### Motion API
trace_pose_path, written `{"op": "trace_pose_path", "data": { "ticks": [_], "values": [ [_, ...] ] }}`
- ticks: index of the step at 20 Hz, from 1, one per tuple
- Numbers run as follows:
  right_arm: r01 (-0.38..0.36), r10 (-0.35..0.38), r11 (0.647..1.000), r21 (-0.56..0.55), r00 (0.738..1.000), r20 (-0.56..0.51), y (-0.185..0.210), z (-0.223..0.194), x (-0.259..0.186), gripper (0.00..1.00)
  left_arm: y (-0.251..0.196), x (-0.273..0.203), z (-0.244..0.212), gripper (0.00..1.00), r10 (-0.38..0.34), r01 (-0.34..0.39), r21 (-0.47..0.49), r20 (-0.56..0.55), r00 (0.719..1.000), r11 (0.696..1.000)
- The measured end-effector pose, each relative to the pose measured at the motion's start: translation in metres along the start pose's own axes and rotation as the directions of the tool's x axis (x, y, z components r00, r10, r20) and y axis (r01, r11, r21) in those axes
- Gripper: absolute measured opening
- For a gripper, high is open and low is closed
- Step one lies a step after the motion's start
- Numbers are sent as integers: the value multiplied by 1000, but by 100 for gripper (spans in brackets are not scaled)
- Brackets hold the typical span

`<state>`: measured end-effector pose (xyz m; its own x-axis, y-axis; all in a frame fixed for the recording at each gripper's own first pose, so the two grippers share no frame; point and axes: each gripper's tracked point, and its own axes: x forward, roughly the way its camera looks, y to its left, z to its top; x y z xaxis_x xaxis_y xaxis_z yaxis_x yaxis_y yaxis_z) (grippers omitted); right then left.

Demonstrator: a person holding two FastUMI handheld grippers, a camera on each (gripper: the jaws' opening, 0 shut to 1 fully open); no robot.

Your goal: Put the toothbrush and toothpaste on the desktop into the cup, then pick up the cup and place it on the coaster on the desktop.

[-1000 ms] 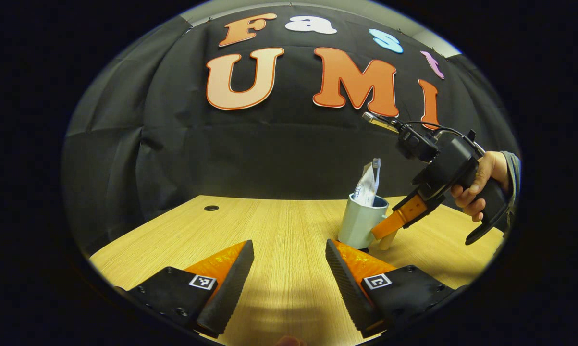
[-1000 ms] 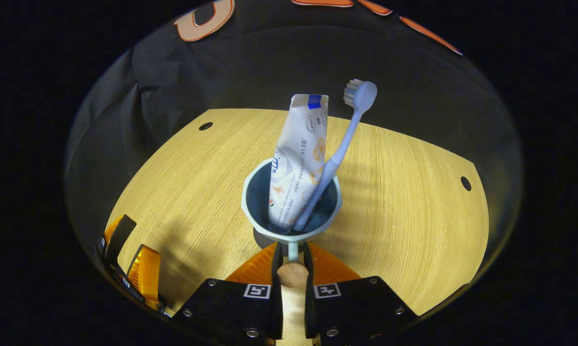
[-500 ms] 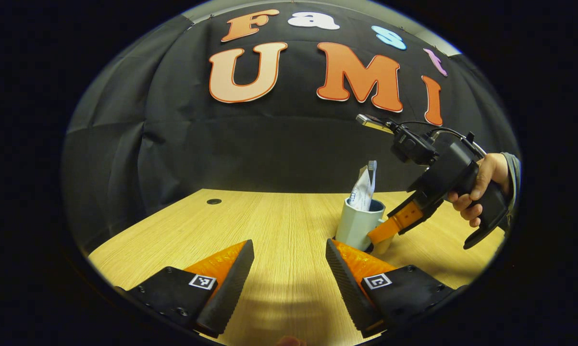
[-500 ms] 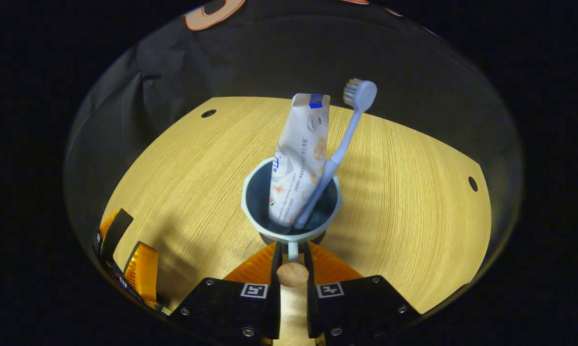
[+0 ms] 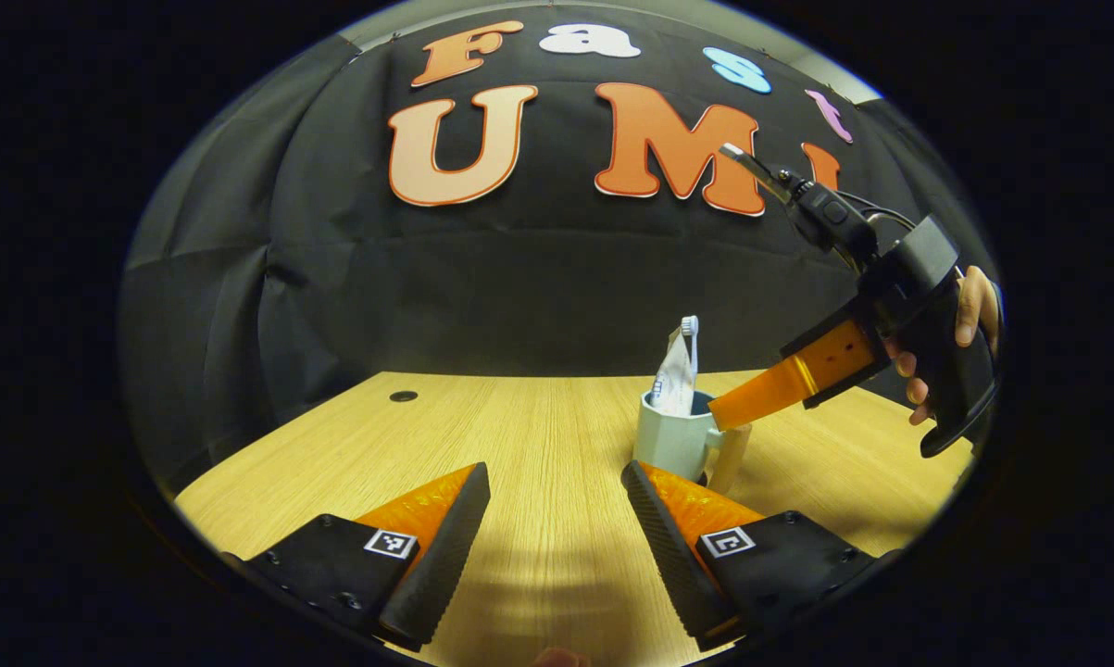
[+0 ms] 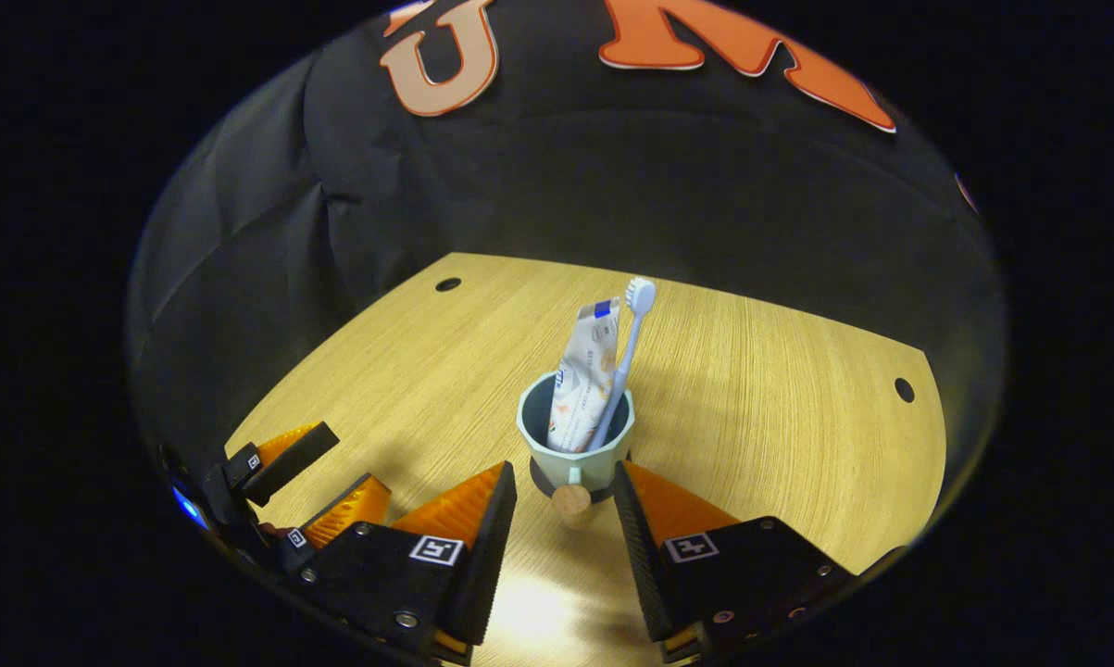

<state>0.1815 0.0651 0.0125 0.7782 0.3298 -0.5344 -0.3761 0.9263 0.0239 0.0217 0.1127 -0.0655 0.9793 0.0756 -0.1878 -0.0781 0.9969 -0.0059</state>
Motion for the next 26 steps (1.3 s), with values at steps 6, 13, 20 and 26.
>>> {"op": "trace_pose_path", "data": {
  "ticks": [6, 13, 20, 26],
  "values": [
    [67, -57, 997, -45, 980, 190, -29, 4, -40, 85, -13, -7, 29, 95, -3, 3, 11, 48, 999, 1000],
    [157, -149, 988, 14, 900, 410, -75, 4, -98, 91, -41, -19, 56, 95, -32, 29, 34, 98, 995, 999],
    [298, -267, 954, 41, 779, 567, -114, -9, -145, 91, -74, -28, 79, 95, -67, 61, 44, 163, 984, 997],
    [313, -307, 945, 100, 734, 605, -132, -30, -167, 90, -96, -39, 86, 94, -72, 60, 60, 227, 971, 996]
  ]
}}
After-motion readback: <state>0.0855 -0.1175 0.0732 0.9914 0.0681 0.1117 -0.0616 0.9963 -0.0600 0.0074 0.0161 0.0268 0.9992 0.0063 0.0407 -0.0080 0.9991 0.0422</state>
